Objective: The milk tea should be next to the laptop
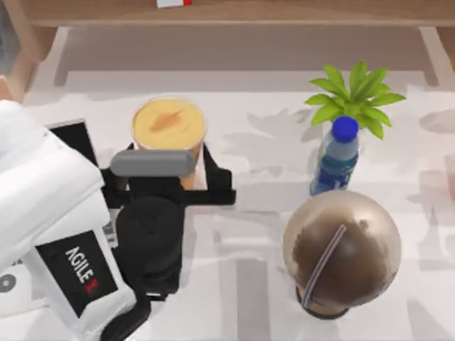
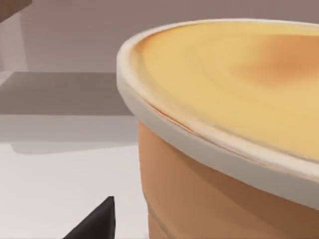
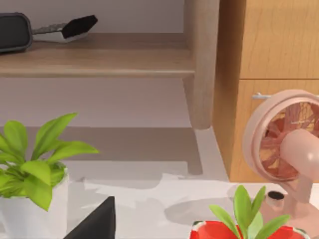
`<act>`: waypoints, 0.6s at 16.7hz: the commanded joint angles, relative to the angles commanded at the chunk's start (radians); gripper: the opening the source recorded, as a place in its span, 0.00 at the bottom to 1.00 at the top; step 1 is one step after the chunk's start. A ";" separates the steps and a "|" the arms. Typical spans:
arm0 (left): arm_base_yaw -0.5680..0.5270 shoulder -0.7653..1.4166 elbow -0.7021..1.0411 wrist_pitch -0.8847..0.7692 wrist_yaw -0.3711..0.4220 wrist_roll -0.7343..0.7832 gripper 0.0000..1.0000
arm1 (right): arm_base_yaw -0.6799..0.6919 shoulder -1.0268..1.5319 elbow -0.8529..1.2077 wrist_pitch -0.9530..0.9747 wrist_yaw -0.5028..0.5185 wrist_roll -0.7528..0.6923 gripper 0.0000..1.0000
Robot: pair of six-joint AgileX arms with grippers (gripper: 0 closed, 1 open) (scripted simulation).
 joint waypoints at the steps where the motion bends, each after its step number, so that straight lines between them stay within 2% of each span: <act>1: 0.015 0.009 0.015 -0.005 0.015 0.002 1.00 | 0.000 0.000 0.000 0.000 0.000 0.000 1.00; 5: 0.019 0.012 0.019 -0.006 0.019 0.003 1.00 | 0.000 0.000 0.000 0.000 0.000 0.000 1.00; 10: 0.019 0.012 0.019 -0.006 0.019 0.003 0.62 | 0.000 0.000 0.000 0.000 0.000 0.000 1.00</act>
